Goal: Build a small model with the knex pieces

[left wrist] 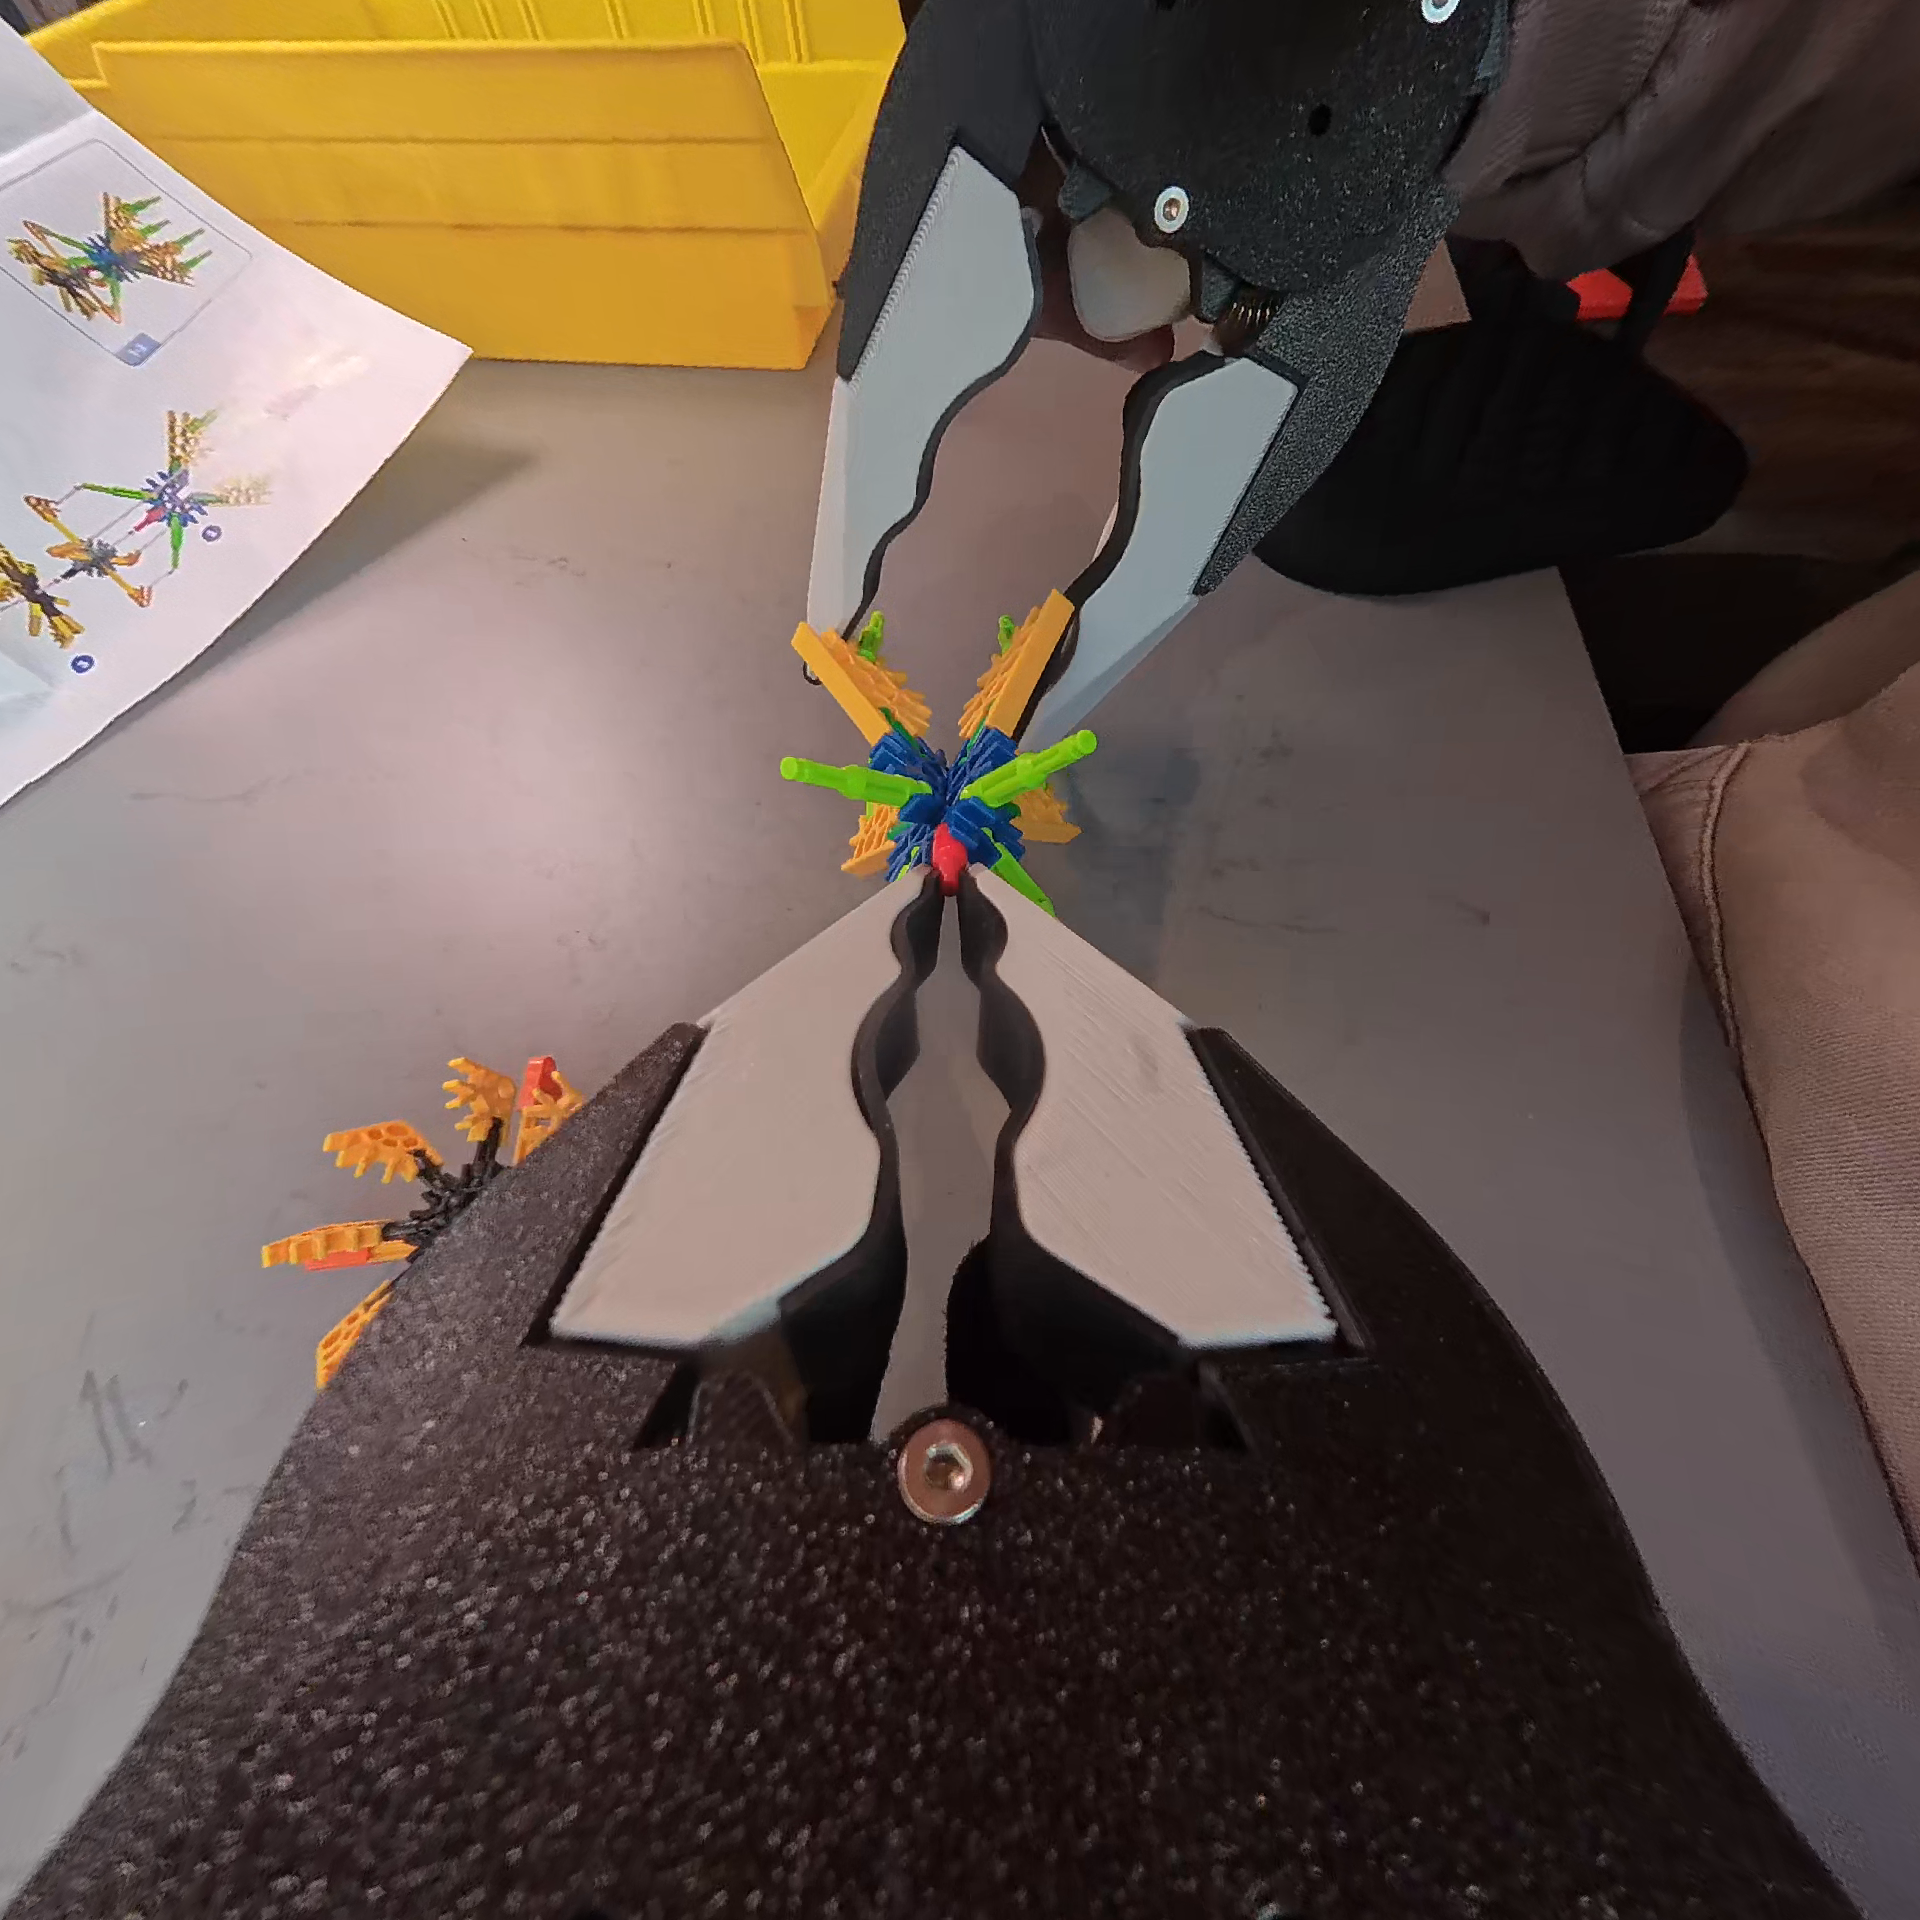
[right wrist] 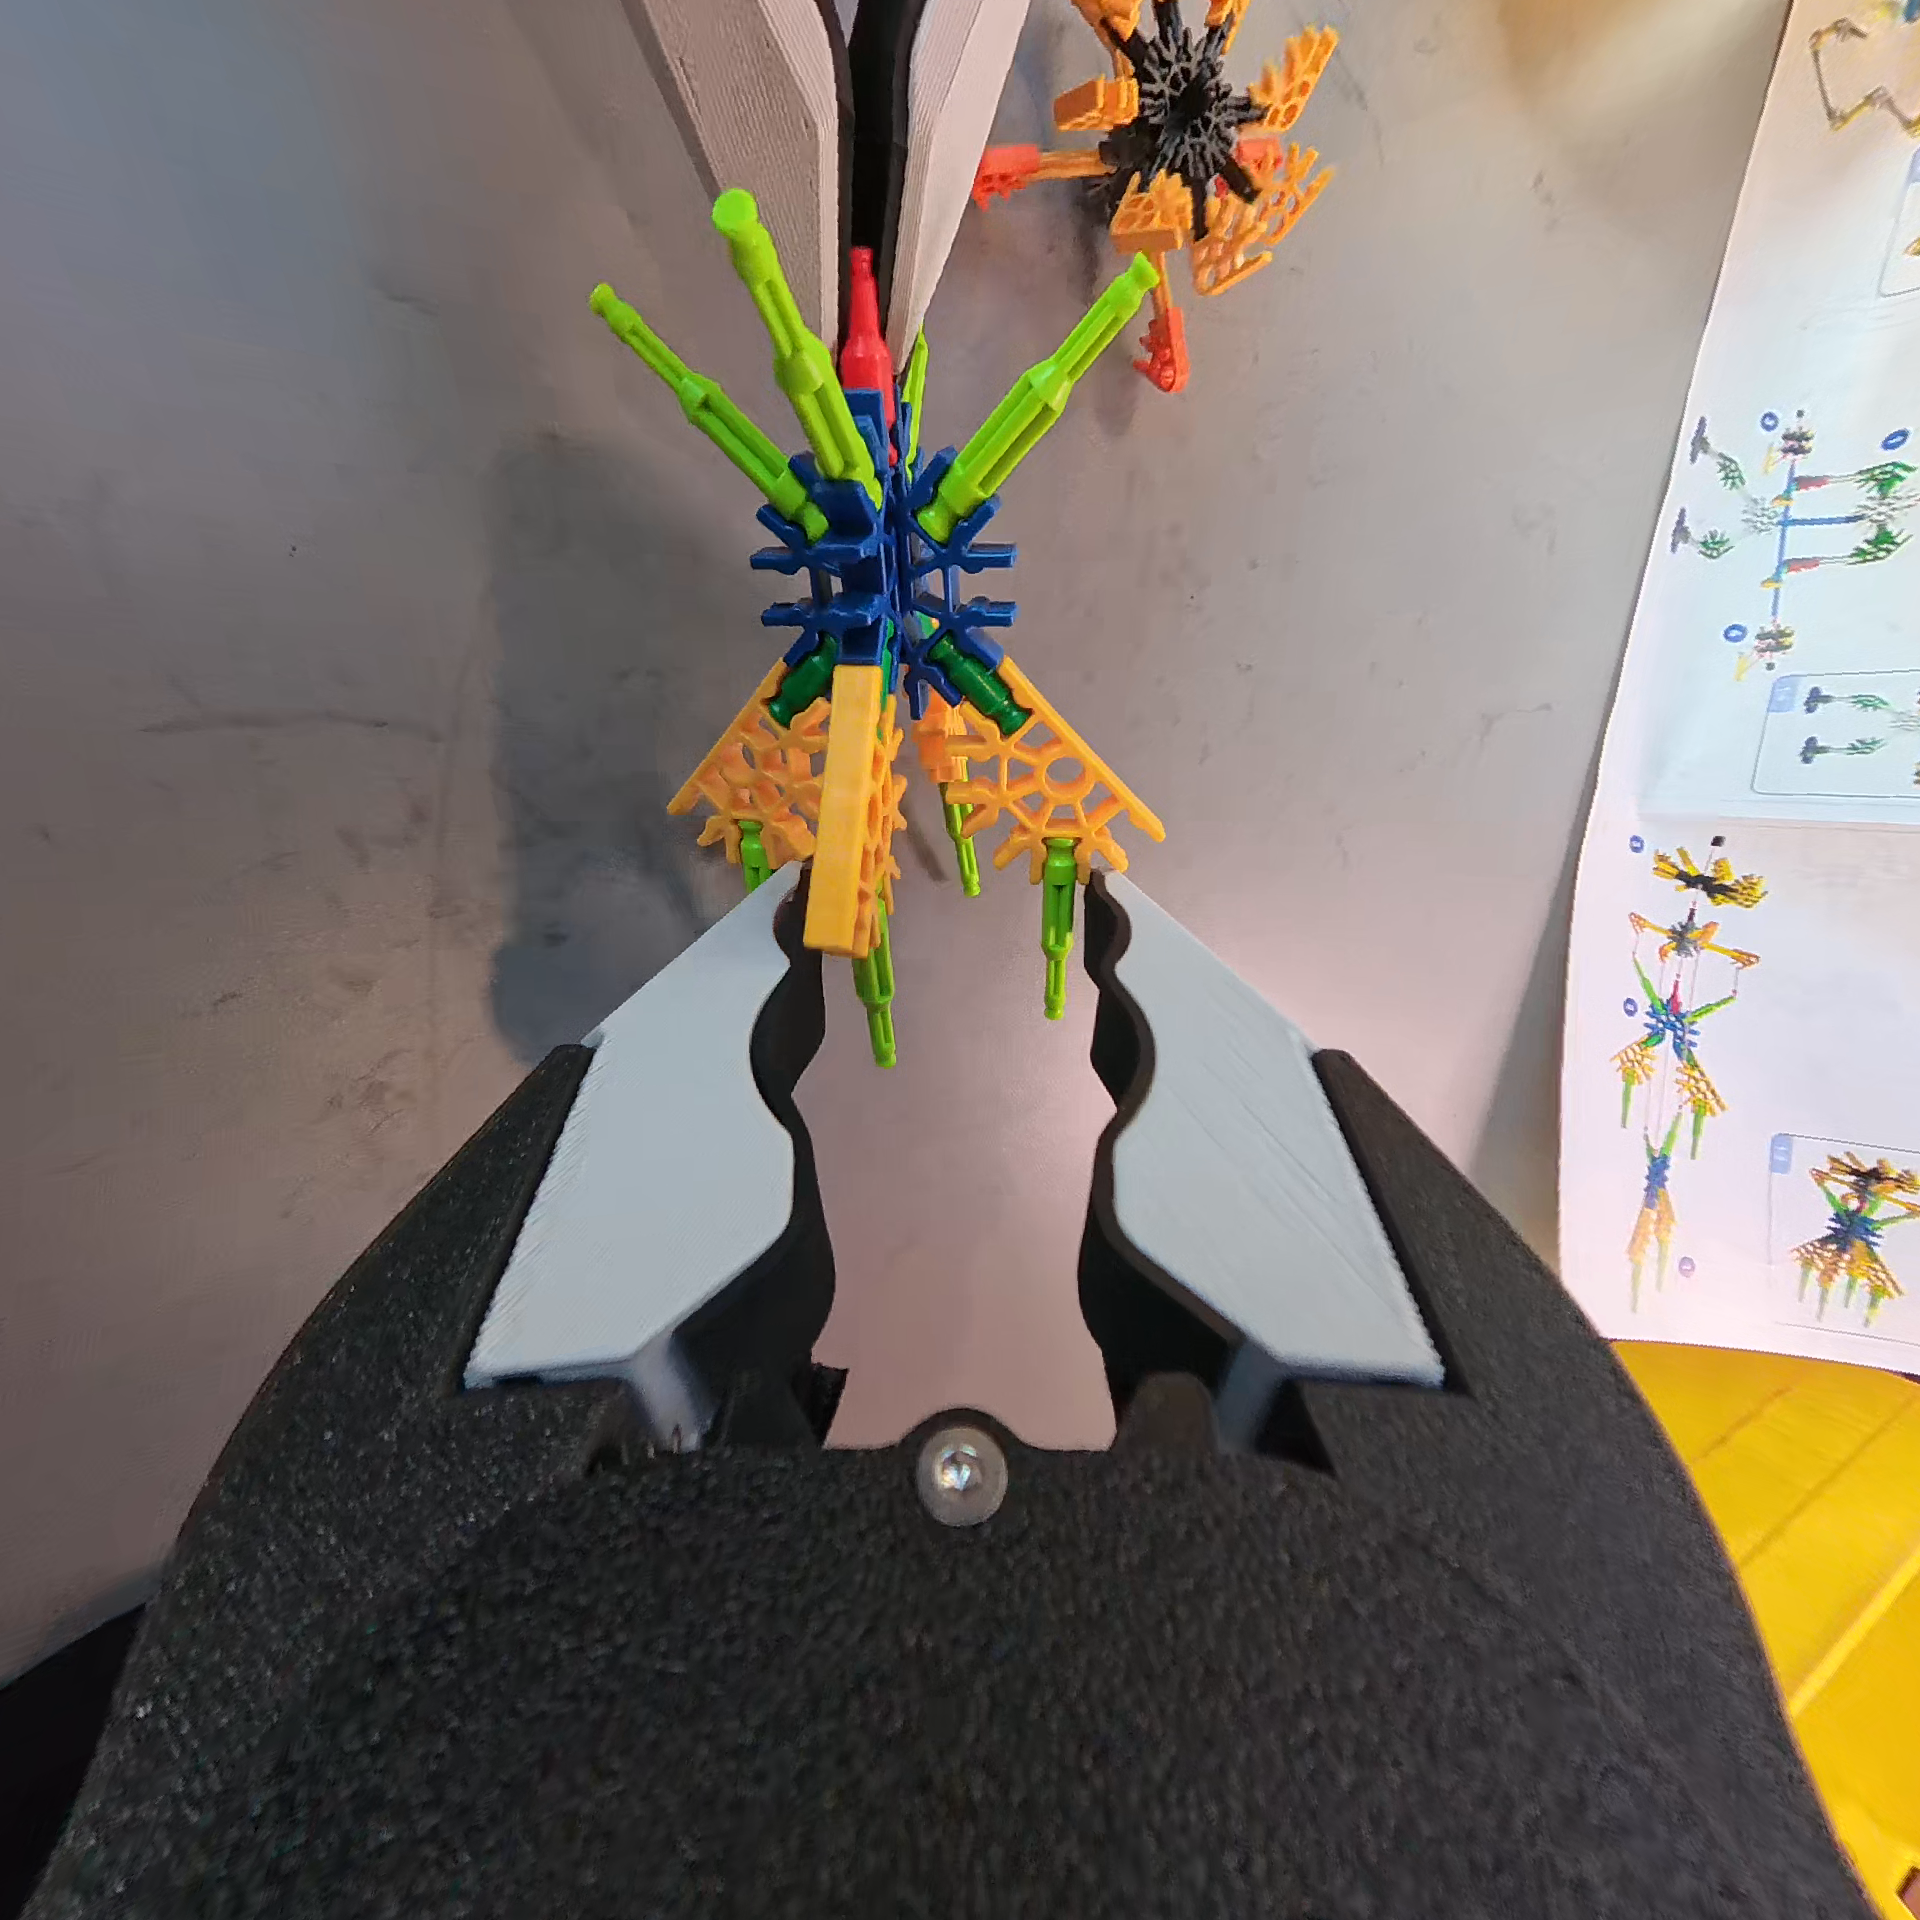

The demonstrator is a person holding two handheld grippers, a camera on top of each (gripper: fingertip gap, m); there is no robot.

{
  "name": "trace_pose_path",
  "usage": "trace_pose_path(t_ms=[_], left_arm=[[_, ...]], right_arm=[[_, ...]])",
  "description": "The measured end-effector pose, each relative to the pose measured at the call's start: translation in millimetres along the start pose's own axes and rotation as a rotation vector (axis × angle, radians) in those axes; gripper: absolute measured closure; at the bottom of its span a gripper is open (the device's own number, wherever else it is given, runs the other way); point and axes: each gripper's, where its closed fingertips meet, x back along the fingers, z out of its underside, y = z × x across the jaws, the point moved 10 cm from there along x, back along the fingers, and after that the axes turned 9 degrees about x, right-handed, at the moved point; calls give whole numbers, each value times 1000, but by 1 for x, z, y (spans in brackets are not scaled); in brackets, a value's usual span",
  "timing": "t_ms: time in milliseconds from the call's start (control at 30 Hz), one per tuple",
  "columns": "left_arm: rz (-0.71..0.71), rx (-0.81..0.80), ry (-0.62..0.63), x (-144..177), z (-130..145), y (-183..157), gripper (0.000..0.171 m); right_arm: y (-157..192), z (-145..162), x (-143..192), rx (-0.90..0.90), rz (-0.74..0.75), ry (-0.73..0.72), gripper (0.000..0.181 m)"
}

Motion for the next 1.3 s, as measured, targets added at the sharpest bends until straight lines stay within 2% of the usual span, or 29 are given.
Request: trace_pose_path(t_ms=[100,267,367,533,700,833,1000,1300], left_arm=[[-19,-68,-107,14,-6,1,169],[-88,-241,-272,35,-21,-11,169],[-166,-341,-311,40,-25,-17,169],[-232,-427,-336,41,-28,-24,169],[-210,-373,-334,39,-27,-20,169],[-142,-246,-359,41,-27,-12,169],[-13,-37,-447,51,-28,3,169],[56,56,-518,57,-30,8,169]], right_arm=[[-14,2,16,-20,58,-21,115],[-37,10,59,-99,162,-225,109],[-41,20,74,-122,219,-334,109],[-42,38,74,-176,344,-371,113],[-39,48,62,-257,314,-422,114],[-39,49,57,-306,269,-493,121],[-46,48,67,-343,243,-591,126],[-45,34,87,-351,178,-819,131]])
